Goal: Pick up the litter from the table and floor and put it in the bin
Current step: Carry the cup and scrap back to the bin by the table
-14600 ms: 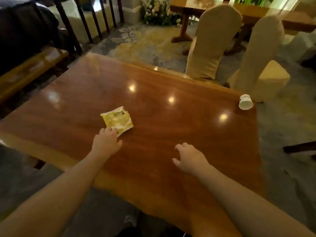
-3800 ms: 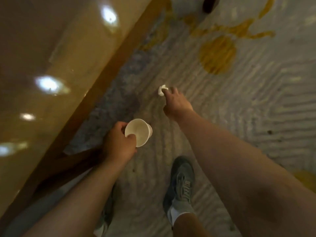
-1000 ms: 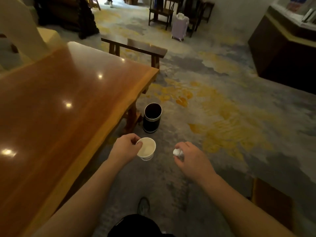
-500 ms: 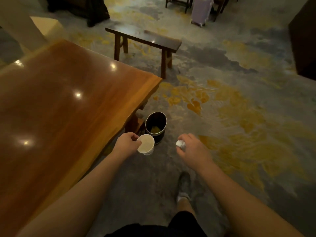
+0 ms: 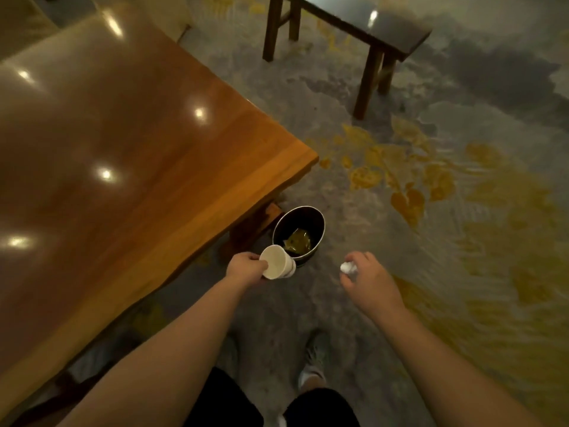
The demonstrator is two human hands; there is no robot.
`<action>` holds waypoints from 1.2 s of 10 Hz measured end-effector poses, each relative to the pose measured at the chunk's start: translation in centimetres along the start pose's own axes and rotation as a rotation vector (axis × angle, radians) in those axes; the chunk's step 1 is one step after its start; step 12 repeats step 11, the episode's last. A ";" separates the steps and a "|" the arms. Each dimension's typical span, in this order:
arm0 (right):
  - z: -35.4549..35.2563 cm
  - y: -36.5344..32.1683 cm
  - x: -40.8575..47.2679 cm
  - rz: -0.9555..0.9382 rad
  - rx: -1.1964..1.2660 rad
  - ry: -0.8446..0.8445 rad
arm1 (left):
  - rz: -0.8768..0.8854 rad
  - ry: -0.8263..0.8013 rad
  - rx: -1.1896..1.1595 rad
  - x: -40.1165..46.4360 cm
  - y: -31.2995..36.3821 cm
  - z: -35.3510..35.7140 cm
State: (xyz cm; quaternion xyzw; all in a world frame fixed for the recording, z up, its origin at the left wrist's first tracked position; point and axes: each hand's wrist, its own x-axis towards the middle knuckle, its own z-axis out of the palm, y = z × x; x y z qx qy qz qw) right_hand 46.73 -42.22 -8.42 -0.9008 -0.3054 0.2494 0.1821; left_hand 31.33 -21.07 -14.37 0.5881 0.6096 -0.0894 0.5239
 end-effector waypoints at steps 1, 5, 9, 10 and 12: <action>1.9 1.9 4.4 0.028 -0.003 -0.003 | -0.093 -0.048 -0.107 4.6 1.9 3.7; 15.6 6.6 18.2 0.073 -0.037 -0.060 | -0.285 -0.104 -0.461 22.0 -1.4 12.8; 20.6 8.9 24.7 0.248 0.125 -0.079 | -0.393 -0.181 -0.658 26.3 -2.1 13.5; 21.2 8.7 25.8 0.243 0.162 -0.100 | -0.377 -0.169 -0.605 26.2 -1.9 13.2; 21.5 8.5 26.3 0.216 0.174 -0.135 | -0.362 -0.162 -0.571 26.1 -1.3 12.9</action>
